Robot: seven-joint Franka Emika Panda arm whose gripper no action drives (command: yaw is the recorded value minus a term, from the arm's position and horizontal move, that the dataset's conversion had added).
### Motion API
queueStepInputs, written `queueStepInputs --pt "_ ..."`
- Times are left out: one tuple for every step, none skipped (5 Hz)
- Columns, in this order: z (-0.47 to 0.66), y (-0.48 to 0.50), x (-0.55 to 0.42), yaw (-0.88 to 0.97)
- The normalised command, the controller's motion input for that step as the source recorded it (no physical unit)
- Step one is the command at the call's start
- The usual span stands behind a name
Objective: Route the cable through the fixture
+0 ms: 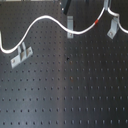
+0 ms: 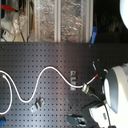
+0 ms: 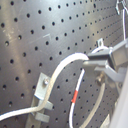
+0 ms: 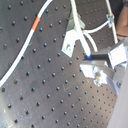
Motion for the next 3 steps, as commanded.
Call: queueStepInputs --pt "0.08 -0.064 0.000 0.00" --pt "0.16 -0.200 -0.047 -0.03" --pt "0.17 -0.188 -0.060 0.00"
